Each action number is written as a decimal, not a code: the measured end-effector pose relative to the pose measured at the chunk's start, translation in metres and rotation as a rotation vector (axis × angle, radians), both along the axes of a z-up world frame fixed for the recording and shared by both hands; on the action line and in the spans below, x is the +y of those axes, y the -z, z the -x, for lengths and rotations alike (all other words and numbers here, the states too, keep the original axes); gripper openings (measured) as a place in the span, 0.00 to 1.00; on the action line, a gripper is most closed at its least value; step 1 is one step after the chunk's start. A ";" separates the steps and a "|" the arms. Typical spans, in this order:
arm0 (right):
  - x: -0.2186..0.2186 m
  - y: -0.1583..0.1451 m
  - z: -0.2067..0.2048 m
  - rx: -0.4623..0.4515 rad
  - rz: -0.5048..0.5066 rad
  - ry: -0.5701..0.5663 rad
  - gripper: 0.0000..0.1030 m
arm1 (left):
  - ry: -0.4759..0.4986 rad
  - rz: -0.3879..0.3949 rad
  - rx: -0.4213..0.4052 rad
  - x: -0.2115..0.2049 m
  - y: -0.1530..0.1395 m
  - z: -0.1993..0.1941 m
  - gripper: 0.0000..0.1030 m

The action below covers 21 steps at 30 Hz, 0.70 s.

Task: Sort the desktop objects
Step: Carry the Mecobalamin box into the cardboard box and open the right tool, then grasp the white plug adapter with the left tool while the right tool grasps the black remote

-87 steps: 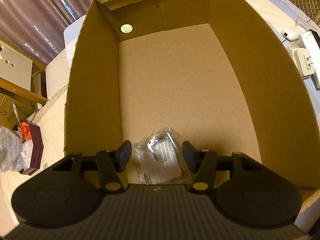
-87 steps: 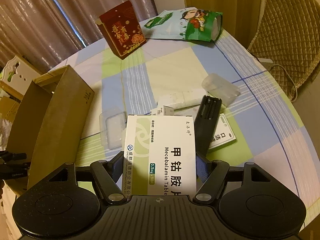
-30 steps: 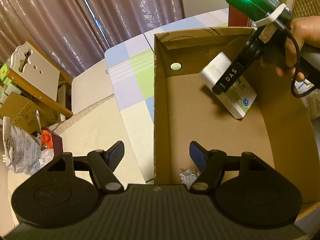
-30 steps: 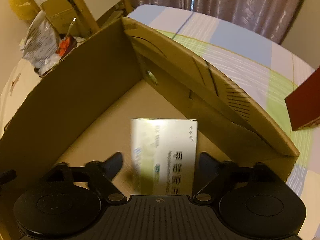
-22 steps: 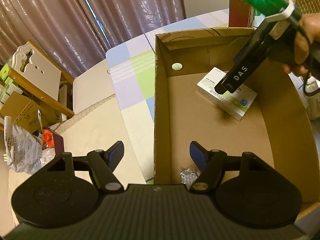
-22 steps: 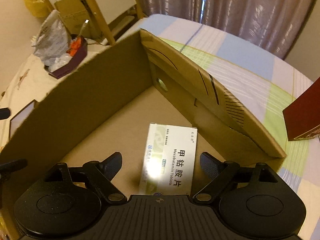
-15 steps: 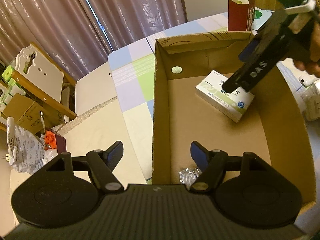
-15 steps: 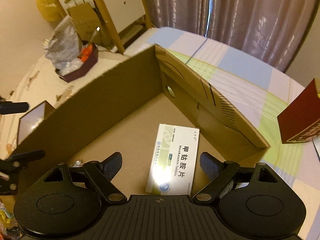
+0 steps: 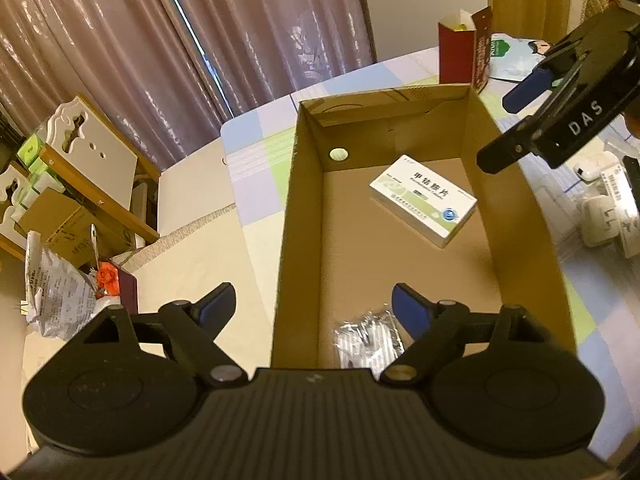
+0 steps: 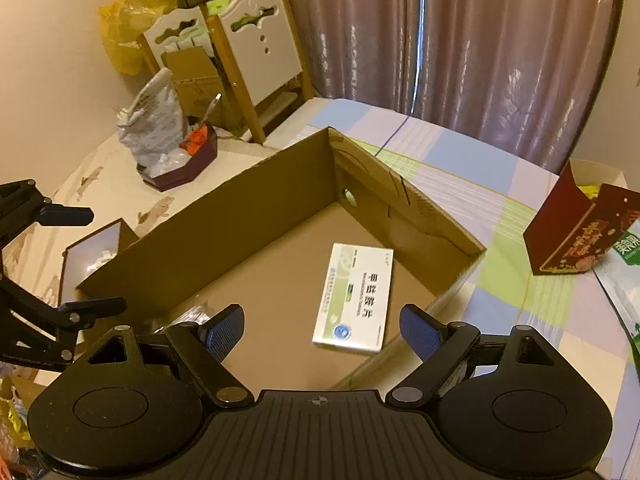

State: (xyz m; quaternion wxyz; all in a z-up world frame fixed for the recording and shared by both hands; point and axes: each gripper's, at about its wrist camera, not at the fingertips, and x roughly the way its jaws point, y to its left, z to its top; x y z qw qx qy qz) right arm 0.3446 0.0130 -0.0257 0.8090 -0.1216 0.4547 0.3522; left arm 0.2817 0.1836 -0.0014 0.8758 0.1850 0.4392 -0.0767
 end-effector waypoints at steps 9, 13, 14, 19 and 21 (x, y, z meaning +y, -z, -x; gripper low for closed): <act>-0.038 -0.014 0.040 -0.019 -0.076 0.038 0.85 | -0.008 -0.003 -0.026 -0.019 -0.014 0.043 0.85; -0.059 -0.019 0.054 -0.020 -0.103 0.054 0.85 | -0.017 -0.005 -0.031 -0.029 -0.017 0.061 0.85; -0.064 -0.021 0.058 -0.021 -0.108 0.057 0.85 | -0.019 -0.005 -0.031 -0.032 -0.018 0.066 0.85; -0.085 -0.024 0.074 -0.033 -0.119 0.048 0.85 | -0.036 -0.009 -0.025 -0.046 -0.020 0.088 0.86; -0.094 -0.024 0.079 -0.036 -0.125 0.045 0.85 | -0.044 -0.008 -0.024 -0.052 -0.021 0.096 0.86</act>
